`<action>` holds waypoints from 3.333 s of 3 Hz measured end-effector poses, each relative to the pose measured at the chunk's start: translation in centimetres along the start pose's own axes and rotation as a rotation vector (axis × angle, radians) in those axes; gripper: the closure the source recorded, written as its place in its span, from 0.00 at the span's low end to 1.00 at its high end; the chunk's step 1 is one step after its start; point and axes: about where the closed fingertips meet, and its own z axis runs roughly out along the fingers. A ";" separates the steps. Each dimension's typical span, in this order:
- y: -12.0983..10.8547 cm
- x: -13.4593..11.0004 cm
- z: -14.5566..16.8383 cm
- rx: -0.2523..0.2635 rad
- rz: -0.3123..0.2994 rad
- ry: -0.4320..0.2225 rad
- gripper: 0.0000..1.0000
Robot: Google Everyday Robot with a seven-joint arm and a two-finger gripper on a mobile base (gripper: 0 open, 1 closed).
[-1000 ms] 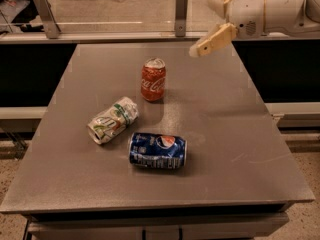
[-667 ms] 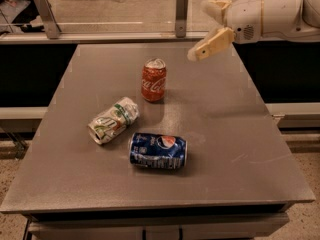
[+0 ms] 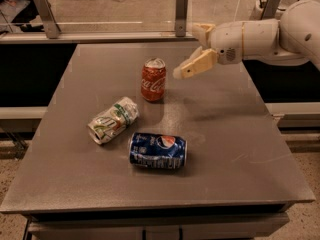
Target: Knock coke can over
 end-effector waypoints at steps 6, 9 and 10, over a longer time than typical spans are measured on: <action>2.3 5.6 7.5 -0.053 0.147 -0.142 0.00; 3.0 6.2 9.1 -0.097 0.145 -0.074 0.65; 2.6 5.2 8.8 -0.097 0.129 -0.003 0.88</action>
Offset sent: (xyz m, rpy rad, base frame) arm -0.0038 0.0249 -0.0575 0.1446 0.0619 0.0001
